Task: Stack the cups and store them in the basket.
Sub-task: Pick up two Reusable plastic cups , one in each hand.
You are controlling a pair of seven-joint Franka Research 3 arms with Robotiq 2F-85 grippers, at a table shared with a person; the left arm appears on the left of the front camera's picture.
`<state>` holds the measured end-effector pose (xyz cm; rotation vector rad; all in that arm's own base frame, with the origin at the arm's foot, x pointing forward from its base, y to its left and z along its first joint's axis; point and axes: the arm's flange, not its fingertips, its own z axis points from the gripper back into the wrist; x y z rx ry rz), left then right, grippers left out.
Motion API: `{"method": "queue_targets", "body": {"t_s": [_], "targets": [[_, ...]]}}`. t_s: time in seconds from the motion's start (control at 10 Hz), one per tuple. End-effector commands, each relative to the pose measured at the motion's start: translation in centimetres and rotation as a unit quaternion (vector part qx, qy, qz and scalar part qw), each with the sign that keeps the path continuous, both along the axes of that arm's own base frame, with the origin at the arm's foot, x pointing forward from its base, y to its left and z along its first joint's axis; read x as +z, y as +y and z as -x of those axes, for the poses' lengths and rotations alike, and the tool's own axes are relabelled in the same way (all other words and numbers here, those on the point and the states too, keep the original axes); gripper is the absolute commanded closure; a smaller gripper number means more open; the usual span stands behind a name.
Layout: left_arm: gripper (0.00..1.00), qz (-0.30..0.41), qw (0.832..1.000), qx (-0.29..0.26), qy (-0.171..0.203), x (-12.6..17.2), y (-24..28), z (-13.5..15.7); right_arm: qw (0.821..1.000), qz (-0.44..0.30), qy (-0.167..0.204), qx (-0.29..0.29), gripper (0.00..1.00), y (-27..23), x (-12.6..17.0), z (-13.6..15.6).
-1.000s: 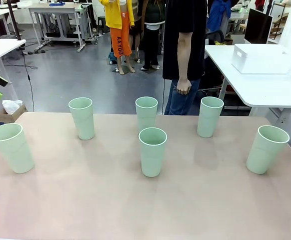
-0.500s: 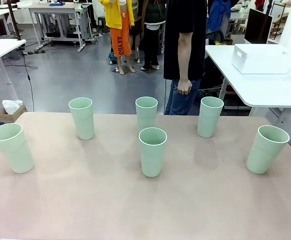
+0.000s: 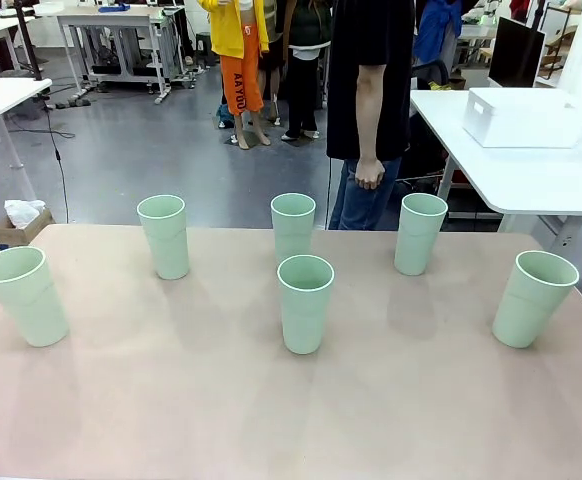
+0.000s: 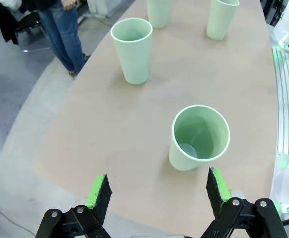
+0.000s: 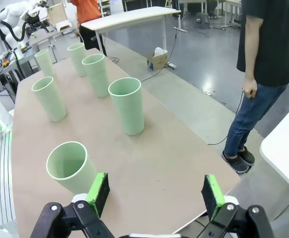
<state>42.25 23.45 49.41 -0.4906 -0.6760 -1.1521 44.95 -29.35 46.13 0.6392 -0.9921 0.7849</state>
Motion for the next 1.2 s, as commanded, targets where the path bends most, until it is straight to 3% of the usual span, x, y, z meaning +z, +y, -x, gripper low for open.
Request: {"method": "queue_targets", "body": {"t_s": [0.0, 0.2, 0.5, 1.0, 1.1], "targets": [[0.00, 0.019, 1.000, -0.008, -0.013, 0.2, 0.2, 0.0, 1.000, -0.014, -0.010, -0.003, 0.00, 0.5, 0.7, -0.5], [0.00, 0.040, 0.999, 0.000, -0.005, 1.2, -0.1, 0.2, 1.000, -0.019, -0.010, -0.014, 0.00, 0.8, 1.8, -0.3], [0.00, 0.074, 0.997, -0.023, -0.029, 2.6, -0.3, 0.6, 0.999, -0.024, -0.028, -0.008, 0.00, 1.2, 3.4, -0.4], [0.00, 0.104, 0.994, -0.013, -0.041, 3.2, -0.3, 0.6, 0.999, -0.029, -0.027, -0.006, 0.00, 2.0, 3.8, -0.9], [0.00, 0.086, 0.996, -0.015, -0.024, 2.8, -0.6, 0.7, 0.999, -0.013, -0.032, 0.002, 0.00, 1.5, 3.1, -0.3]]}}
